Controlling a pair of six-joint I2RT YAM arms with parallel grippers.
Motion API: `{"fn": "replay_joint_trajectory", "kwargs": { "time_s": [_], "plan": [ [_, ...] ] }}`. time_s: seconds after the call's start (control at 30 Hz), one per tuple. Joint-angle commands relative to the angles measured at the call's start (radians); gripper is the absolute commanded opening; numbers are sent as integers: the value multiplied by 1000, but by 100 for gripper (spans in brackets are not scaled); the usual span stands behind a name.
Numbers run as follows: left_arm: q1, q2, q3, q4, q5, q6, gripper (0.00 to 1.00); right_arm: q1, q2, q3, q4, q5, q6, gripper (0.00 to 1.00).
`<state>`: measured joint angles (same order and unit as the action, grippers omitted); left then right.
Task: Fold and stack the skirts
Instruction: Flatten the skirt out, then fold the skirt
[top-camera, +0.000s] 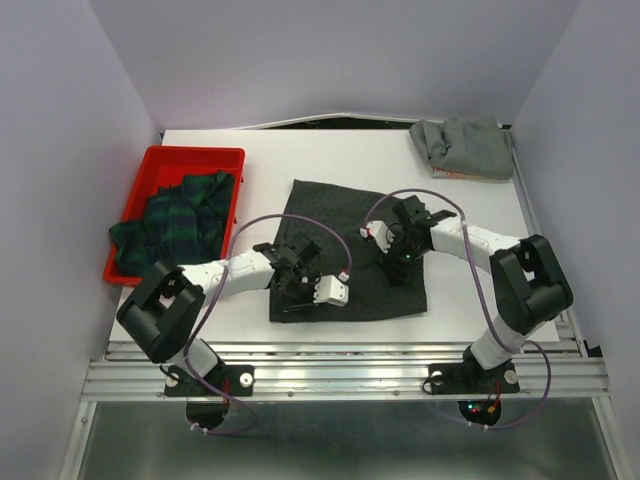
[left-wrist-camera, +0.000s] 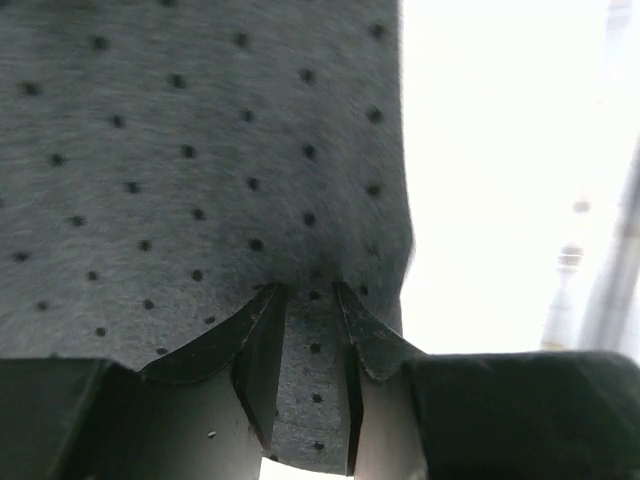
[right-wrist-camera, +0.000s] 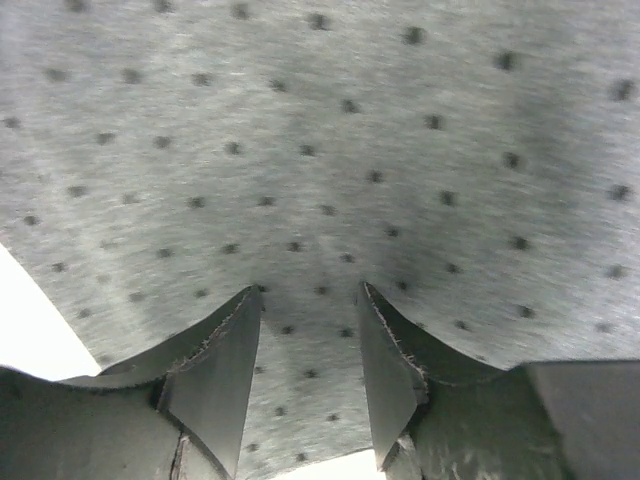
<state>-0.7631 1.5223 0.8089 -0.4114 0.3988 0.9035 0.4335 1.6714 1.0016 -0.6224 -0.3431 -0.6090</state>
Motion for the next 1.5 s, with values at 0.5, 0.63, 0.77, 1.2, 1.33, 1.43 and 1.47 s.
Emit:
{"fn": "replay_joint_trajectory", "kwargs": {
  "time_s": [0.5, 0.63, 0.77, 1.2, 1.33, 1.43, 1.47],
  "plan": [
    [444, 350, 1032, -276, 218, -130, 49, -298, 105, 624, -175, -238, 32, 51],
    [490, 461, 1128, -92, 186, -254, 49, -367, 273, 799, -162, -241, 64, 48],
    [521, 597, 1266, -15, 212, -325, 48, -398, 431, 931, -139, -226, 61, 48],
    [532, 875, 1426, -136, 354, -200, 55, -407, 550, 873, -181, -204, -115, 49],
    [532, 891, 1402, -139, 356, -187, 56, -407, 563, 827, -194, -232, -135, 49],
    [530, 920, 1403, -127, 319, -195, 56, -407, 579, 824, -208, -228, -146, 49],
    [530, 930, 1414, -122, 305, -198, 56, -407, 583, 822, -208, -224, -150, 49]
  ]
}}
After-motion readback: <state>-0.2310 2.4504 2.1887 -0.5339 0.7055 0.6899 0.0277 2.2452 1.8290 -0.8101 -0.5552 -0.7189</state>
